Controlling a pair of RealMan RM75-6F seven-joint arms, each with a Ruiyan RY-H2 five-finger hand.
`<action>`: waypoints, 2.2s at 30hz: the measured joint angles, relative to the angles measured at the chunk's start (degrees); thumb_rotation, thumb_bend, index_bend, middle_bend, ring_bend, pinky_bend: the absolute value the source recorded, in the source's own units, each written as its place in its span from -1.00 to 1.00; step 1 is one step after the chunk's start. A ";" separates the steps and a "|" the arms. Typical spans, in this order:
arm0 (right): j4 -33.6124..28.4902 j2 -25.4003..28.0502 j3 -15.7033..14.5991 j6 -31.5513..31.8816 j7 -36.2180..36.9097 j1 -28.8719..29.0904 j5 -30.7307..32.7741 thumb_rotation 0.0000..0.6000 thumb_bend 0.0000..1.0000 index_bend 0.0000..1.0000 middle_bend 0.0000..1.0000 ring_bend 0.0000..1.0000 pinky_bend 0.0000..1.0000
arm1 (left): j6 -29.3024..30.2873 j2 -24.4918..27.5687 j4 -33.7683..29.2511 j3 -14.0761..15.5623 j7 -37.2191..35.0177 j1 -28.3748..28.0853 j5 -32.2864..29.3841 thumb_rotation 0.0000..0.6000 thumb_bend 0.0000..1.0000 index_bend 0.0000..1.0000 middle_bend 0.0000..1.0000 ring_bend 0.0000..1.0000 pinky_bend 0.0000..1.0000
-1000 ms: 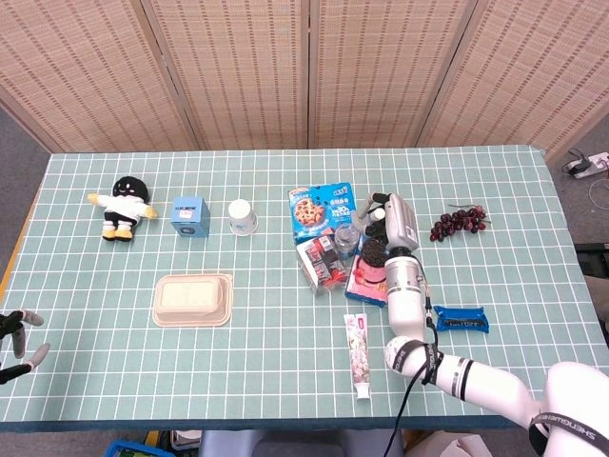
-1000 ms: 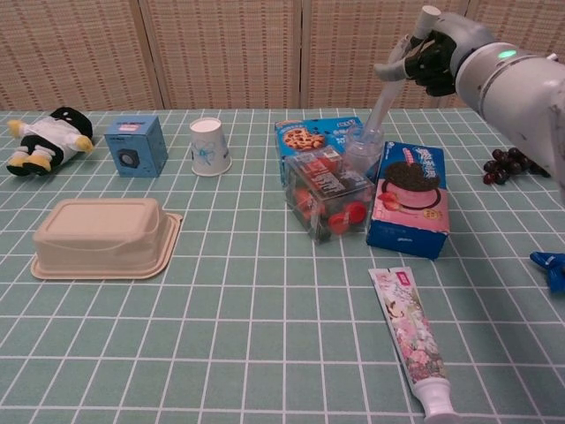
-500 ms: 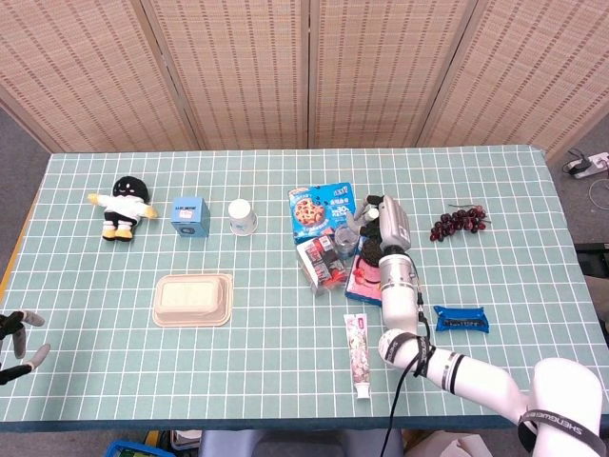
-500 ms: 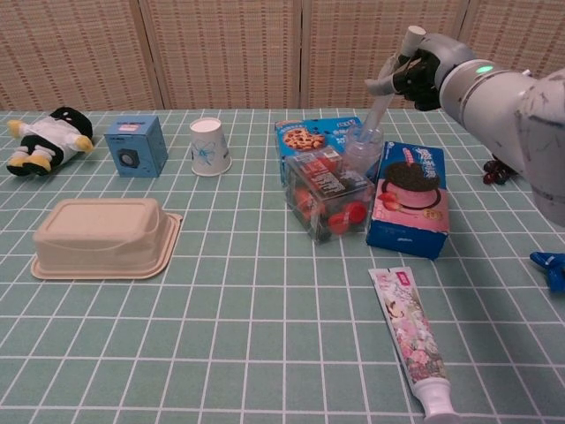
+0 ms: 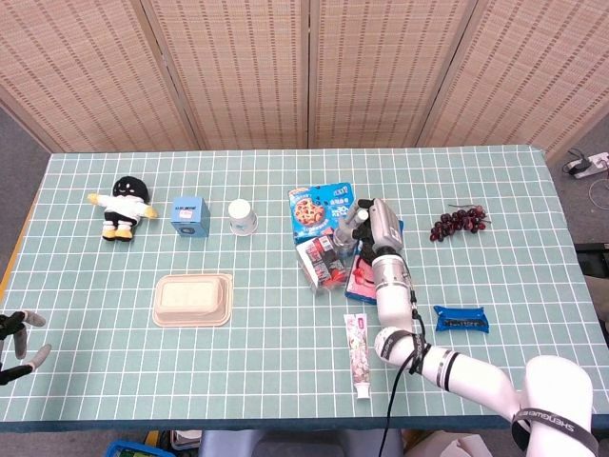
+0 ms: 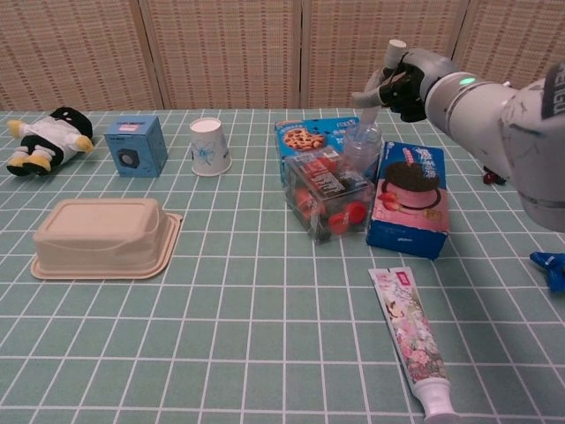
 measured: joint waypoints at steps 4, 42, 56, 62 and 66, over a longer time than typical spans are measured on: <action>0.05 0.15 -0.33 -0.42 0.29 -0.03 -0.30 1.00 -0.17 0.14 1.00 1.00 1.00 | -0.03 0.00 0.01 0.05 0.01 -0.01 0.06 1.00 -0.52 0.11 0.47 -0.04 0.41; -13.04 7.33 -7.14 7.75 -4.78 -4.81 -9.72 1.00 -0.76 -0.53 1.00 1.00 1.00 | -0.81 -0.28 -0.05 0.15 1.19 -0.35 -0.18 1.00 -0.52 0.11 0.47 -0.04 0.41; -23.94 15.04 -15.24 16.61 -8.41 -12.70 -21.65 1.00 -0.70 -0.53 1.00 1.00 1.00 | -2.74 -1.26 -0.23 0.38 3.91 -1.21 -0.79 1.00 -0.52 0.11 0.47 -0.04 0.41; -24.61 16.40 -21.19 23.36 -9.91 -17.24 -31.81 1.00 -0.68 -0.53 1.00 1.00 1.00 | -3.24 -1.52 -0.20 0.35 4.45 -1.47 -1.14 1.00 -0.51 0.11 0.47 -0.04 0.41; -23.73 16.94 -25.19 28.72 -11.38 -20.87 -38.47 1.00 -0.68 -0.53 0.98 0.99 1.00 | -3.72 -1.79 -0.13 0.28 4.97 -1.69 -1.56 1.00 -0.52 0.11 0.47 -0.04 0.41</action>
